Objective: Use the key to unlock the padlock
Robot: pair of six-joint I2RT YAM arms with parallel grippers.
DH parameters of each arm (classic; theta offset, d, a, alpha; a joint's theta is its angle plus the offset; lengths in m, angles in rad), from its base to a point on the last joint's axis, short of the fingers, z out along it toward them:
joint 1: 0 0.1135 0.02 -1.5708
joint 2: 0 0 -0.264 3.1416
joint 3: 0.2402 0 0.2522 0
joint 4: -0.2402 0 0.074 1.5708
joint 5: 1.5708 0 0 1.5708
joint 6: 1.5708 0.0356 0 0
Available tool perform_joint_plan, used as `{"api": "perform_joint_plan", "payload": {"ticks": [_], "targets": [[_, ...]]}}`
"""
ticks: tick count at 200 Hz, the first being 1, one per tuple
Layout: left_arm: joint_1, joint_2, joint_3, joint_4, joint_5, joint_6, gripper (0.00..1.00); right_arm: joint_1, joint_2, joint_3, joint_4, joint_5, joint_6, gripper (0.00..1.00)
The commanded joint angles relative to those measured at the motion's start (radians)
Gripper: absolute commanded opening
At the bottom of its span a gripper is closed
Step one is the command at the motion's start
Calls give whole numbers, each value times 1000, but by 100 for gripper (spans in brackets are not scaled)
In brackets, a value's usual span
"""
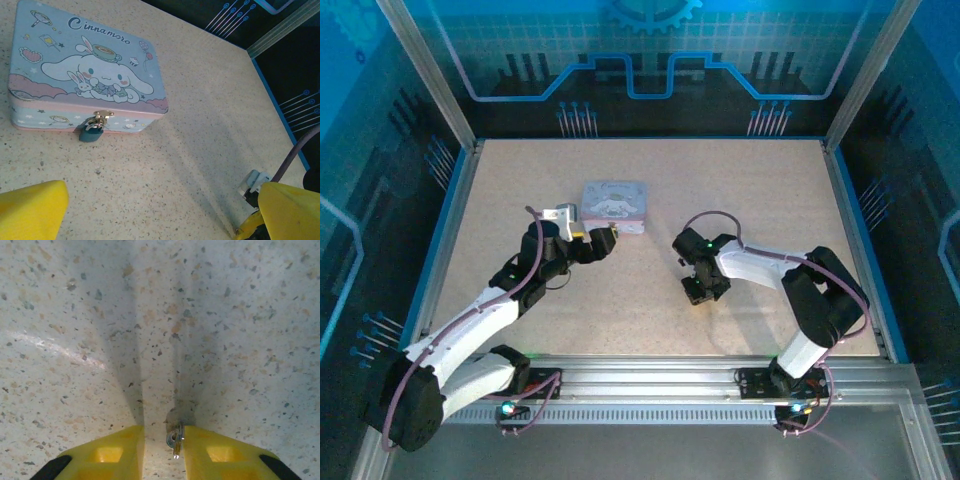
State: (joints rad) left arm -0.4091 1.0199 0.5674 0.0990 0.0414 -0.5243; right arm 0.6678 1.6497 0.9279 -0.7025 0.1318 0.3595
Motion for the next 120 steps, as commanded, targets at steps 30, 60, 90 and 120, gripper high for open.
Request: {"api": "perform_joint_plan", "payload": {"ticks": [30, 60, 90, 120], "targets": [[-5, -21, -9, -19, -14, 13, 99, -1, 18, 4, -5, -10, 13, 17], [-5, -23, -13, -13, -6, 20, 99, -11, 7, 1, 8, -24, 17, 3], [-5, -33, -40, 50, 35, 32, 99, -24, -97, -11, 65, -85, 51, 0], [-8, -38, -63, 149, 105, 59, 99, -48, -246, -23, 202, -216, 153, 0]]}}
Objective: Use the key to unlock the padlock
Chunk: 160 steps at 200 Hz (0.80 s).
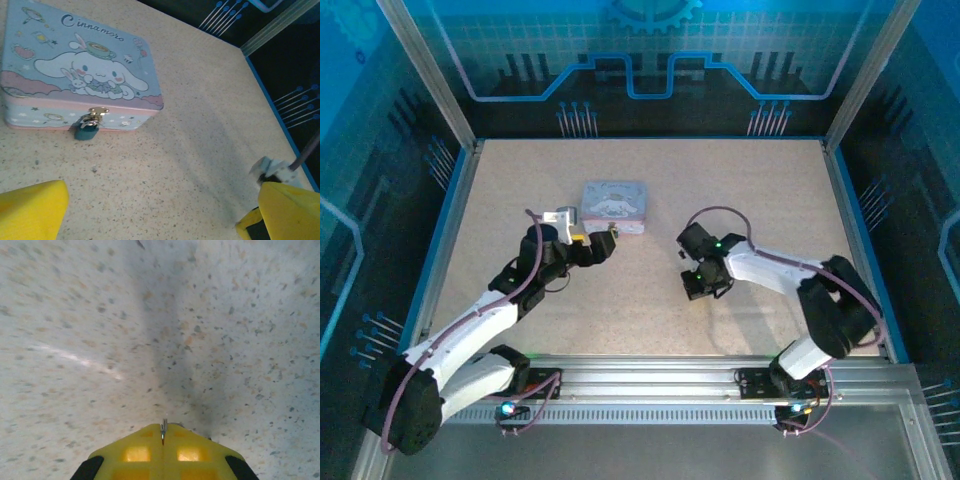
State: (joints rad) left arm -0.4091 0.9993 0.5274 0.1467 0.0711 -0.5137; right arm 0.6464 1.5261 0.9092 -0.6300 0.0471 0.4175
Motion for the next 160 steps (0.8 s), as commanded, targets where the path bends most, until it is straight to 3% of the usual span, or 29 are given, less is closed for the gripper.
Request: {"api": "perform_joint_plan", "payload": {"ticks": [1, 41, 83, 102, 160], "targets": [[-8, -18, -22, 105, 76, 50, 99, -26, -128, -4, 136, -137, 100, 0], [-42, 1, -54, 282, 138, 126, 98, -47, -267, -24, 448, -282, 367, 0], [-102, 96, -49, 475, 200, 210, 82, -64, -337, -60, 742, -312, 670, 0], [-139, 142, -47, 569, 196, 236, 79, -67, -352, -67, 861, -320, 772, 0], [-201, 264, -12, 758, 206, 284, 63, -68, -351, -67, 948, -361, 956, 0]]}}
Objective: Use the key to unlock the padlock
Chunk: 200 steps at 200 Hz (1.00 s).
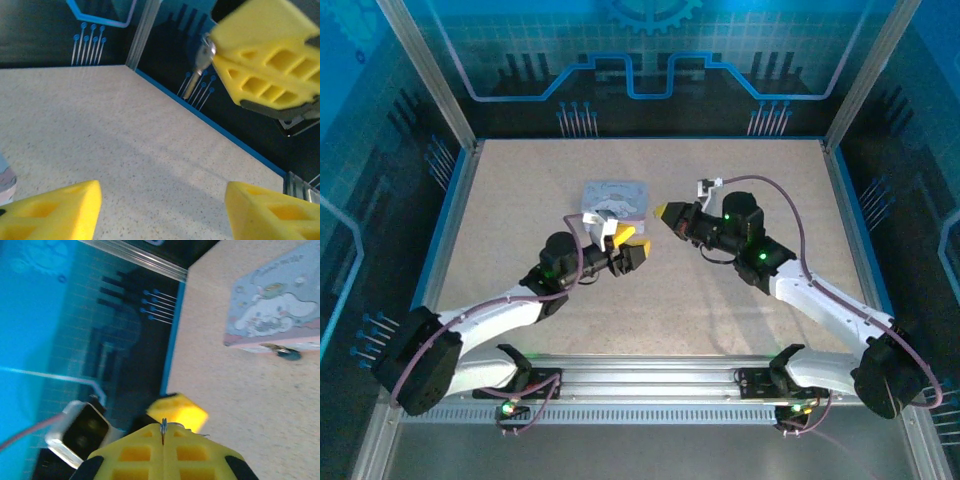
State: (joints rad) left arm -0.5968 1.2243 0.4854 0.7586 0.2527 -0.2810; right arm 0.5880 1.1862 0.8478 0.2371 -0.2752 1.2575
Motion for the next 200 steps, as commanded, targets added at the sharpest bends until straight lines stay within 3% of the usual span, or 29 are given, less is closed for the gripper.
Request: {"api": "perform_joint_plan", "payload": {"ticks": [1, 49, 161, 200], "targets": [[-13, 41, 30, 151, 25, 52, 63, -10, -11, -6, 82, -40, 117, 0], [-13, 96, 32, 285, 10, 103, 51, -10, -25, -7, 56, -64, 135, 0], [-14, 106, 78, 285, 53, 181, 28, -1, -10, 0, 39, -99, 136, 0], [-13, 107, 82, 280, 47, 200, 14, 6, -2, 0, 44, -106, 143, 0]]}}
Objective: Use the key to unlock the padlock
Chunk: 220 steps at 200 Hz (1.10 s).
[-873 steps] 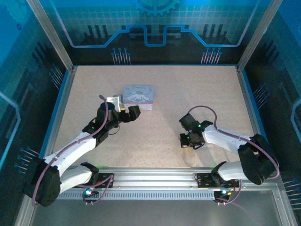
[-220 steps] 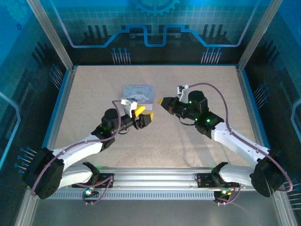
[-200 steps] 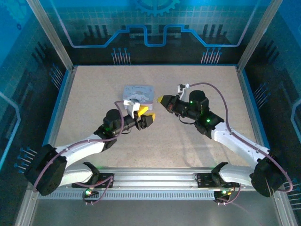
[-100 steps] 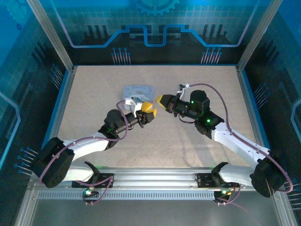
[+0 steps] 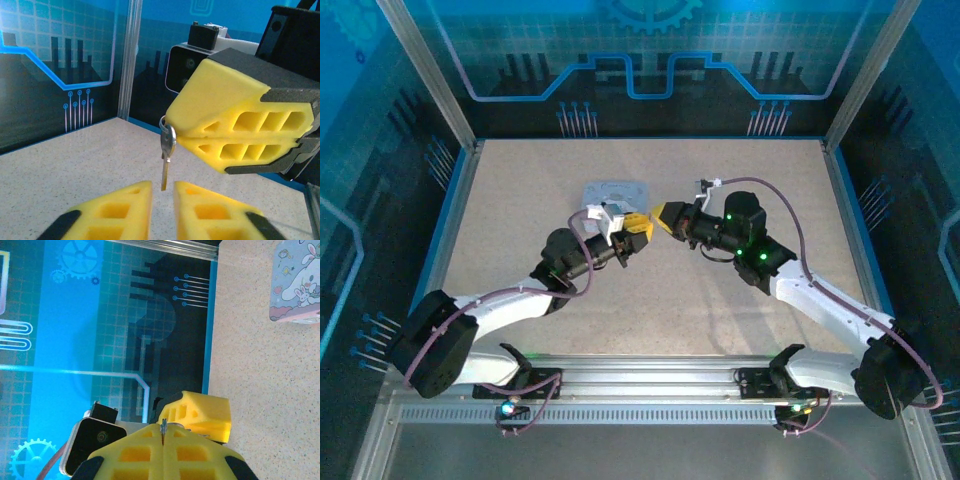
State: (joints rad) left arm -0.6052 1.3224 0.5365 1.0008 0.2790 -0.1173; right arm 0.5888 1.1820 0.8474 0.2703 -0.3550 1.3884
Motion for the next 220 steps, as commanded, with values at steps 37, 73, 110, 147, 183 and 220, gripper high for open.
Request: {"api": "perform_joint_plan", "payload": {"ticks": [37, 73, 110, 147, 183, 220], "targets": [[-4, 11, 33, 38, 20, 41, 6, 10, 10, -3, 23, -33, 19, 0], [-5, 11, 37, 40, 25, 44, 5, 17, 24, -4, 35, -39, 23, 0], [-5, 14, 37, 40, 28, 44, 7, 20, 35, -1, 44, -41, 27, 0], [-4, 17, 34, 44, 23, 49, 13, 22, 37, 3, 43, -42, 24, 0], [-5, 20, 35, 46, 19, 51, 12, 22, 40, 2, 43, -42, 24, 0], [-5, 19, 31, 42, 8, 60, 0, 20, 36, -1, 44, -47, 22, 0]]}}
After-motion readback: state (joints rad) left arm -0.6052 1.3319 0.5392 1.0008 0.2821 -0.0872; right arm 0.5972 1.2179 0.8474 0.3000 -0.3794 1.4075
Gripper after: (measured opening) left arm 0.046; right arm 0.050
